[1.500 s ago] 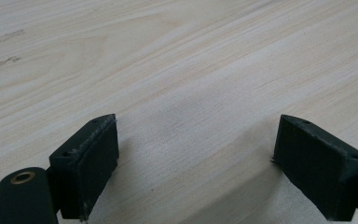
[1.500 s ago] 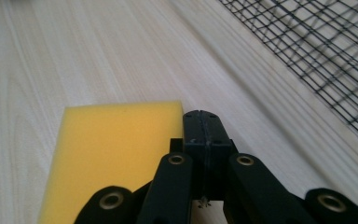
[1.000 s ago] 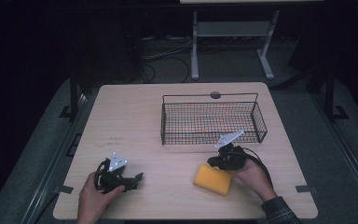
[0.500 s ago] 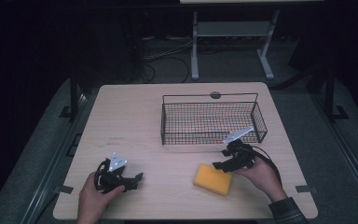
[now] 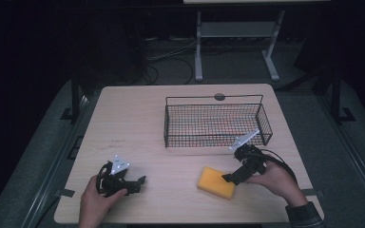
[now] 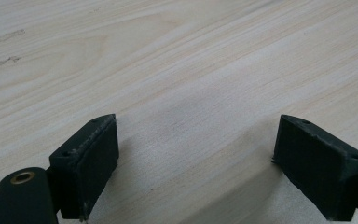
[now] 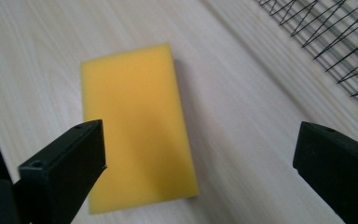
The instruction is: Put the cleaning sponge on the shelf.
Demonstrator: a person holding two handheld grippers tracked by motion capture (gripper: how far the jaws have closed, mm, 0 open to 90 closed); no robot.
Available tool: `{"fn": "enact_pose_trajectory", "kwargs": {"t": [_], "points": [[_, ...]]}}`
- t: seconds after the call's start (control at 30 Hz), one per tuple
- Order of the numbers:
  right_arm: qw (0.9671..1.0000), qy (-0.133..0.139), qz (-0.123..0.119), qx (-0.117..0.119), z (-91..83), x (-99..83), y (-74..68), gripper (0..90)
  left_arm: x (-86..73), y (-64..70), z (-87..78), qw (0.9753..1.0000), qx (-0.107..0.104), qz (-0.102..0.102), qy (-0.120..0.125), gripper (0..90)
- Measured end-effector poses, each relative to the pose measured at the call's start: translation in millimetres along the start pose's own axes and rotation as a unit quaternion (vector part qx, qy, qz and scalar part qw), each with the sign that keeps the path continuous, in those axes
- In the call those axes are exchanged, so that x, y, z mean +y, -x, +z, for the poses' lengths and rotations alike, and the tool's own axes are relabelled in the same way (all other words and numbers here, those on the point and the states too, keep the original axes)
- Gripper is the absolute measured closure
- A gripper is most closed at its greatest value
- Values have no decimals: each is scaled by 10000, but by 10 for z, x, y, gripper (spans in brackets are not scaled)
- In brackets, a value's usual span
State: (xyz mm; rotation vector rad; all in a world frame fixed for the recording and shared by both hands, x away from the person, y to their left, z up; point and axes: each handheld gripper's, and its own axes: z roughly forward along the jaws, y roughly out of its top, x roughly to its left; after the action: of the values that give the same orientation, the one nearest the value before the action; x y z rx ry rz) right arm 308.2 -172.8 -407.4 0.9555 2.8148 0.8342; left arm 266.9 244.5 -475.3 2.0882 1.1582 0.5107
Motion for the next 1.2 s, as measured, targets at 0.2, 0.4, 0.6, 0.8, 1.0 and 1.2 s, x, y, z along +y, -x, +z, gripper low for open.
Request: {"fn": "enact_pose_trajectory", "kwargs": {"t": [0.2,0.4,0.6,0.8,1.0,1.2], "points": [[9997,-170,-183,72,5,7,-93,18,0,2,1,10000,1,-12,10,130],[9989,-281,-375,67,46,37,-175,20,0,2,1,10000,1,-12,10,130],[9974,-405,-593,89,116,72,-275,49,0,0,0,10000,0,-1,2,130],[9952,-596,-775,38,235,105,-341,49,0,2,2,10000,3,-13,11,130],[9931,-719,-922,34,327,133,-395,49,0,1,1,10000,2,-9,10,130],[9909,-831,-1061,-38,429,156,-441,50,0,2,1,10000,2,-11,9,130]]}}
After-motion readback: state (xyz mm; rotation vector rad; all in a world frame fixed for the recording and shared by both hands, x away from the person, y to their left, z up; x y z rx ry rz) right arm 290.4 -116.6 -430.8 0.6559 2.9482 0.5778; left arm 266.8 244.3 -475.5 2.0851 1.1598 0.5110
